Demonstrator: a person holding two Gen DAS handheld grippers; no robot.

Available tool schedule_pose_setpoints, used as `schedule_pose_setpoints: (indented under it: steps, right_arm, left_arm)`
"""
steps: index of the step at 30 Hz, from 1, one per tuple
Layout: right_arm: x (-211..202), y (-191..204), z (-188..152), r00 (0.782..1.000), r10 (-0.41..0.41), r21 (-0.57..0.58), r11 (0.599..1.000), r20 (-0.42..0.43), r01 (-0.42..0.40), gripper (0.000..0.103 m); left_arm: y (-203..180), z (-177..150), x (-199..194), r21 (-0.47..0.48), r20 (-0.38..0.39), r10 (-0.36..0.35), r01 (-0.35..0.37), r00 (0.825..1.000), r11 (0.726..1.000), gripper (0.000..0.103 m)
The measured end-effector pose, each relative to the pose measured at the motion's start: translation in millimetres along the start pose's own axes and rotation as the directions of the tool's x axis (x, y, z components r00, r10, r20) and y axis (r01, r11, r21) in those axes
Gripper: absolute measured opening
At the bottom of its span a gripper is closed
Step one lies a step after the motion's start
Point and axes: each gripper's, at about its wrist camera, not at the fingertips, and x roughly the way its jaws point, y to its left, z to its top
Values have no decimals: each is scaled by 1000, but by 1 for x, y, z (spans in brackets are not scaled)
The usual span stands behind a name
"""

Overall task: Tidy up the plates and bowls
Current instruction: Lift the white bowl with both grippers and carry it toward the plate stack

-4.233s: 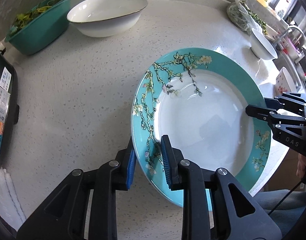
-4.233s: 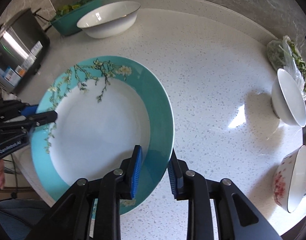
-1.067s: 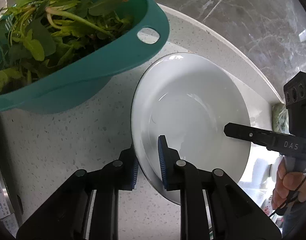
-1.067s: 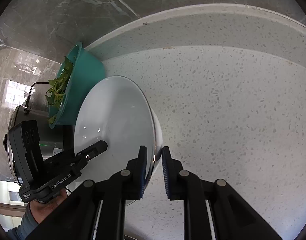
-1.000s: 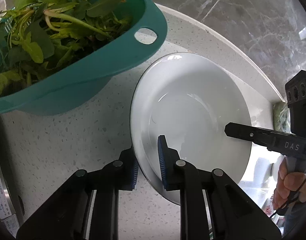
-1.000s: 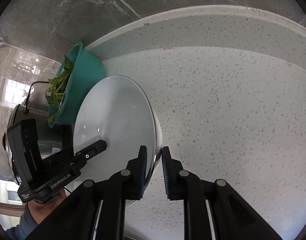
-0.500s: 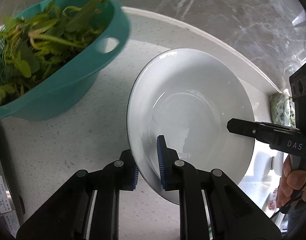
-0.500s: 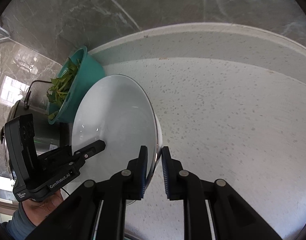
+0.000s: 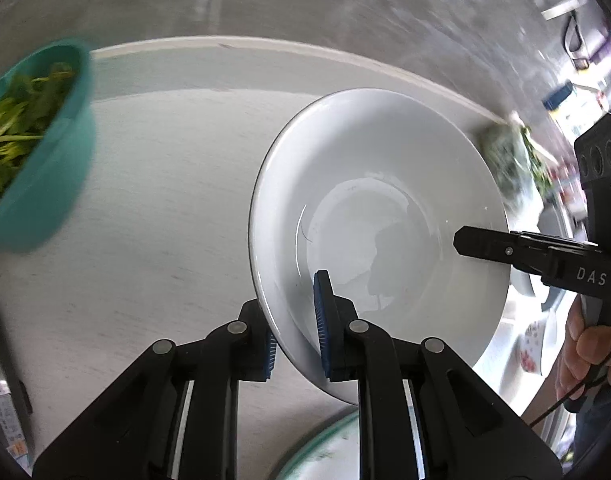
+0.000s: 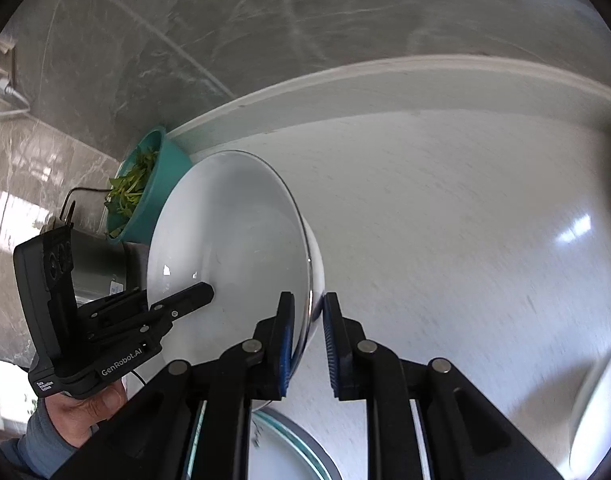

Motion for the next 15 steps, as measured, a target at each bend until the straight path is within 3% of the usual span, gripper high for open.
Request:
schedule_pose_setpoints:
  steps: [7, 13, 15]
  right_arm:
    - [-14, -43, -32, 1000, -12, 121, 993, 15, 10, 18]
    - [-16, -63, -43, 1000, -6, 171, 985, 17, 3, 19]
    - [-13, -70, -45, 1000, 0, 185, 983, 11, -2, 20]
  left_arm:
    - [-45, -22, 30, 73, -72, -19, 24, 997, 997, 14]
    - [-62, -37, 60, 100, -124, -8, 21, 992, 995, 14]
    - [-50, -37, 62, 101, -139, -6, 20, 990, 995, 14]
